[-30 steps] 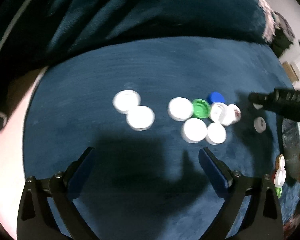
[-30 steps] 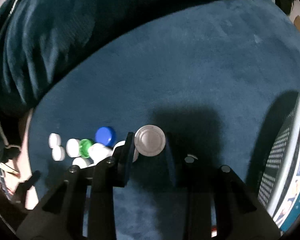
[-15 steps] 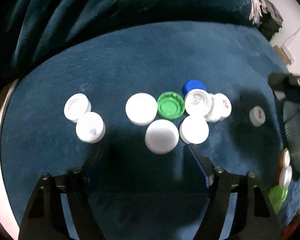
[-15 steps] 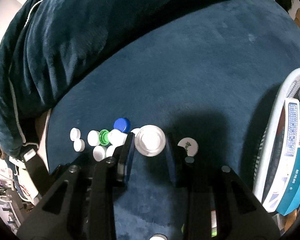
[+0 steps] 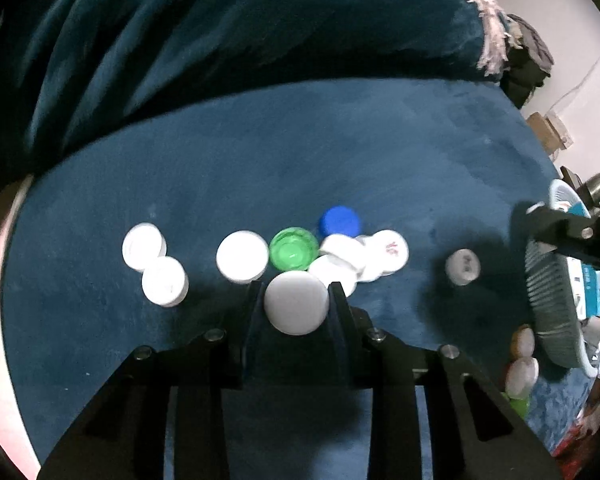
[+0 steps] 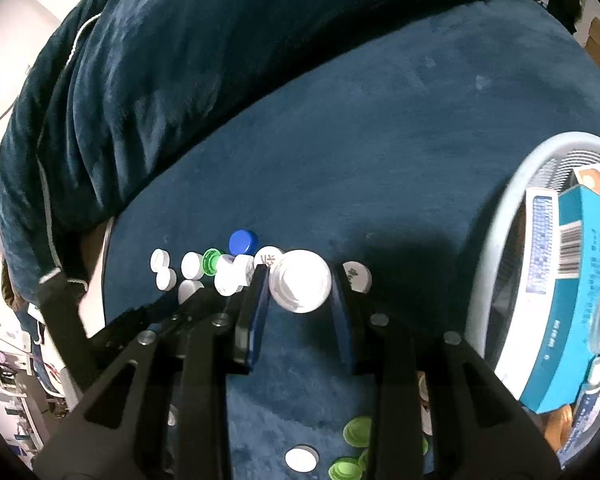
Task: Organize objects
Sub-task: 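Carry both caps over the basket and release them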
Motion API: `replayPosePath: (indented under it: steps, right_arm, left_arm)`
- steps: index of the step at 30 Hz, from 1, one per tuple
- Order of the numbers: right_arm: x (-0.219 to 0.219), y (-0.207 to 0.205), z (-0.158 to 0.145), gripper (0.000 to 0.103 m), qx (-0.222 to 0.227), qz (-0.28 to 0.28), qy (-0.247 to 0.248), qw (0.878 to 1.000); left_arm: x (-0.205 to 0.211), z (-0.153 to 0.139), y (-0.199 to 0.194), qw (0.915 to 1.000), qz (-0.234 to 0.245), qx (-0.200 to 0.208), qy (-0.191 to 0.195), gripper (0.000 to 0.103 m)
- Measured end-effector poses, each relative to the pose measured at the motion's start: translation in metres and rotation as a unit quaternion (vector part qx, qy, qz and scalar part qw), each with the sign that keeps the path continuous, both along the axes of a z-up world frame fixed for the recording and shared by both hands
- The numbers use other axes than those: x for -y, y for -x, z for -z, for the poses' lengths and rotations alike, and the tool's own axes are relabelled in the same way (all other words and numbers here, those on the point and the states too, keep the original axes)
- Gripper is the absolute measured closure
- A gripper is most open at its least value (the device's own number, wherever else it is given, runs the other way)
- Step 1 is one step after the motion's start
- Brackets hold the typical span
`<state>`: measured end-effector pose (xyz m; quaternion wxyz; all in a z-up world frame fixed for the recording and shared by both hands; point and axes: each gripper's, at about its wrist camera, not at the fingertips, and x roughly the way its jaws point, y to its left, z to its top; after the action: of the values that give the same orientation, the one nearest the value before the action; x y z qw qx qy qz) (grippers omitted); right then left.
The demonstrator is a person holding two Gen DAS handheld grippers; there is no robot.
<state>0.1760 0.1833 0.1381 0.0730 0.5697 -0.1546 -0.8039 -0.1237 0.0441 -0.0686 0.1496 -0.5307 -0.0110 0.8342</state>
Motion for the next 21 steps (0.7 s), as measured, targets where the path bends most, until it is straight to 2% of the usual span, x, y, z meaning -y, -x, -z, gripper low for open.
replayPosePath:
  steps: [5, 13, 16, 21]
  right_arm:
    - [-0.011, -0.015, -0.011, 0.072, -0.006, 0.010, 0.000, 1.000]
    - [-0.044, -0.047, -0.033, 0.072, -0.024, 0.051, 0.002, 0.998]
    - [-0.066, -0.062, -0.048, 0.072, -0.039, 0.080, 0.008, 0.996]
    - [-0.112, -0.096, -0.072, 0.072, -0.069, 0.147, 0.013, 0.987]
  left_arm:
    - [-0.020, -0.031, -0.010, 0.9993, 0.021, -0.030, -0.003, 0.071]
    - [-0.047, -0.071, -0.026, 0.9964, 0.053, -0.054, -0.039, 0.071]
    - [-0.068, -0.089, -0.035, 0.9933, 0.075, -0.062, -0.064, 0.071]
    - [-0.120, -0.123, -0.059, 0.9834, 0.127, -0.075, -0.106, 0.071]
